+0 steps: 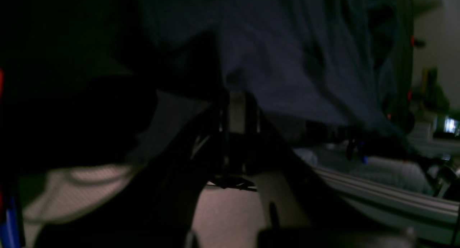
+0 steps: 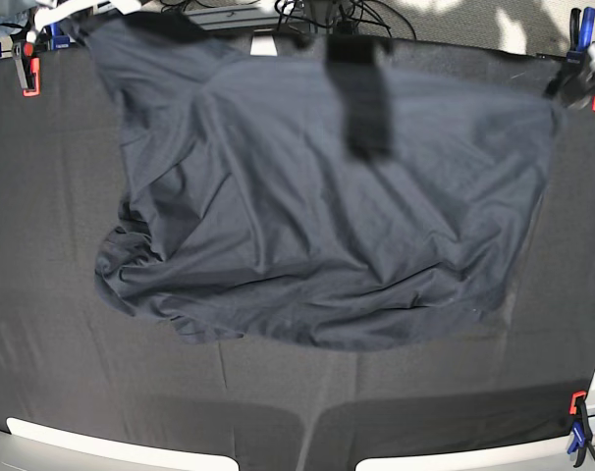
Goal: Layout the t-shirt on the table in an organized manner, then fold the t-shirt properly
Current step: 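Stretch the shirt between both grippers and lay it flat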
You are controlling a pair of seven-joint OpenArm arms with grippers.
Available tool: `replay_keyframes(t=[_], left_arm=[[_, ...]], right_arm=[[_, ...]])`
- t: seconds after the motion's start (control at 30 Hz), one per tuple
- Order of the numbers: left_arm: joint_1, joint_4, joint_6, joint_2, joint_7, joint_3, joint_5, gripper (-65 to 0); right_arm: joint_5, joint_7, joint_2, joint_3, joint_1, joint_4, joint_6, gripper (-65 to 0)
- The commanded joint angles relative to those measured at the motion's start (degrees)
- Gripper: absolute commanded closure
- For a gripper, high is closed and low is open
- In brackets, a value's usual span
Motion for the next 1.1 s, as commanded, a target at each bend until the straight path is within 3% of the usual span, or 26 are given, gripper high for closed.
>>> replay_keyframes(t=[0.0, 0.3, 0.57, 0.7, 0.93, 0.97, 1.07], left_arm=[[0.74, 0.87, -0.36, -1.14, -0.29, -0.61, -1.41, 0.0], [1.27, 0.9, -0.36, 0.07, -0.29, -0.57, -1.41, 0.0], [1.29, 0.9, -0.36, 0.79, -0.29, -0.57, -1.41, 0.0], [1.29, 0.9, -0.36, 0.76, -0.29, -0.57, -1.41, 0.0], [1.27, 0.9, -0.36, 0.76, -0.29, -0.57, -1.41, 0.0], [1.27, 0.9, -0.36, 0.76, -0.29, -0.57, -1.41, 0.0], [1.27, 0.9, -0.36, 0.76, -0.29, -0.57, -1.41, -16.4]], right_arm=[[-1.09, -0.87, 0.35, 0.15, -1.79, 0.83, -0.98, 0.0], [-1.09, -1.03, 1.09, 0.15, -5.29, 0.83, -1.01, 0.0], [-1.07, -4.39, 1.07, 0.13, -5.29, 0.83, -0.96, 0.0], [-0.63, -4.39, 1.07, 0.13, -5.29, 0.83, 0.57, 0.0], [-0.85, -4.17, 1.09, 0.13, -5.29, 0.83, -0.61, 0.0], [-0.85, -4.17, 1.09, 0.13, -5.29, 0.83, -0.63, -4.8], [-1.66, -3.37, 1.11, 0.13, -5.29, 0.83, -3.54, -21.9]])
